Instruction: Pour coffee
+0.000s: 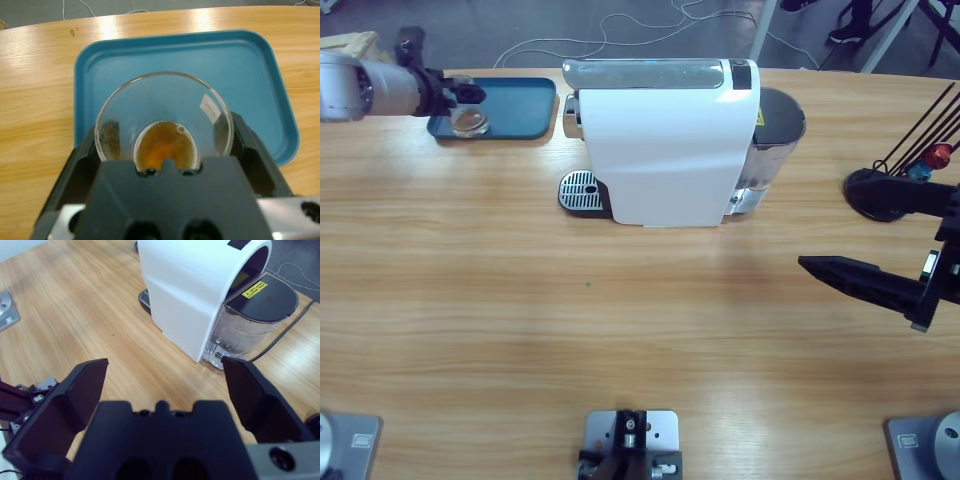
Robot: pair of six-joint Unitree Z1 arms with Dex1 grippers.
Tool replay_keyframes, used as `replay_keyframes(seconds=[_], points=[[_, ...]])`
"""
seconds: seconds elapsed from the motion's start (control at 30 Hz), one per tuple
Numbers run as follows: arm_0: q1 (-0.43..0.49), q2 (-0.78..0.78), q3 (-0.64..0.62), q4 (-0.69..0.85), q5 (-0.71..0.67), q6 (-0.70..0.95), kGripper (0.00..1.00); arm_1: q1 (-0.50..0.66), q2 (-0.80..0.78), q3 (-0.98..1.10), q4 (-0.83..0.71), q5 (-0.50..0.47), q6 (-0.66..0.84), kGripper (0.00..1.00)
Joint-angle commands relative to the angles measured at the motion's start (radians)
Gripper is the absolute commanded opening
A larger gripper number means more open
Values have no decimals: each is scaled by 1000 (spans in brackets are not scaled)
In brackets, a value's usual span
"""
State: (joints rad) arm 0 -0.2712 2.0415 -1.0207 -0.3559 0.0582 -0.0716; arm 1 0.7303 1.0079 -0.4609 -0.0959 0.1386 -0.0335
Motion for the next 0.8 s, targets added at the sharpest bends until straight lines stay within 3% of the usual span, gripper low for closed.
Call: replay_keyframes(seconds=[0.03, 0.4, 0.6, 0.8], points=[[1, 16, 22, 61, 18, -16, 982, 9, 14, 36, -15, -19, -6, 1000], [0, -128, 56, 41, 25, 21, 982, 9, 9, 38, -16, -20, -6, 1000], [0, -66, 41, 41, 16, 19, 982, 10, -5, 41, -16, -20, -6, 1000], [-105, -432, 246, 40, 21, 39, 982, 10, -1, 41, -18, -27, -6, 1000]])
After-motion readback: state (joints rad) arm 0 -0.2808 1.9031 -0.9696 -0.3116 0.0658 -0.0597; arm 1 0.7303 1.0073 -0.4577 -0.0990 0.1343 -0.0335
